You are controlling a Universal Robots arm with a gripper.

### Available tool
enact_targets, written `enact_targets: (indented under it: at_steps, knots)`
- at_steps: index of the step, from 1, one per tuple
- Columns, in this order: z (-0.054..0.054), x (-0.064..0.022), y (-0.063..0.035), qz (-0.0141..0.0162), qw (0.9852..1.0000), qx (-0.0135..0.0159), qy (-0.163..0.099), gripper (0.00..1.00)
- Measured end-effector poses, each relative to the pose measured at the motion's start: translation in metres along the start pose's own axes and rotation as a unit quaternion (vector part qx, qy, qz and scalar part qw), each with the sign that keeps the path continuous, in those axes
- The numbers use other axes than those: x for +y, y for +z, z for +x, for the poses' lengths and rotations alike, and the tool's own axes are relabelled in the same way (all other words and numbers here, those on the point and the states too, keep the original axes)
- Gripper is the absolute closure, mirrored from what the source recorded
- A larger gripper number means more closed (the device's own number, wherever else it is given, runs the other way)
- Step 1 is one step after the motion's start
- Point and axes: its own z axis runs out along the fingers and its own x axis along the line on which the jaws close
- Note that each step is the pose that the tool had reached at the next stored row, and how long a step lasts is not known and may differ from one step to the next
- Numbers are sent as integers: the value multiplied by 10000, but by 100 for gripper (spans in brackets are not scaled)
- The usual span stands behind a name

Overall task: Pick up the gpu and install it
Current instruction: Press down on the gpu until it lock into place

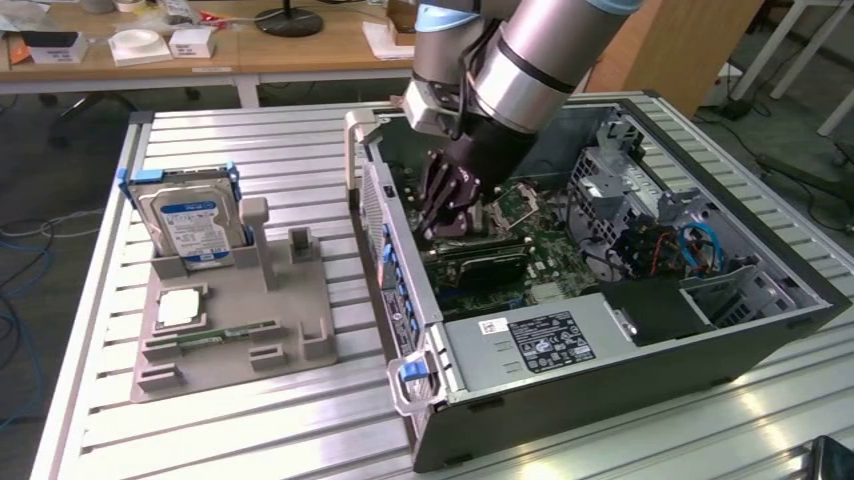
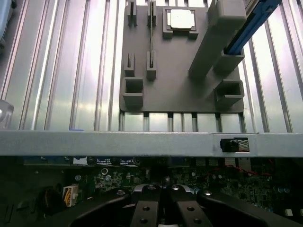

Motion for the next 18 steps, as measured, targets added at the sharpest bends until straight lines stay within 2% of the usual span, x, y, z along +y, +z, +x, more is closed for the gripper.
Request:
enact_targets:
  at_steps: [6,8,10,18]
  knots:
    - [1,-26,74,-15,10000,0,1,90]
    - [0,-71,67,-25,10000,0,2,90]
    - [3,-132,53,-50,10000,-1,2,90]
    - [159,-147,86,-53,10000,4,-6,90]
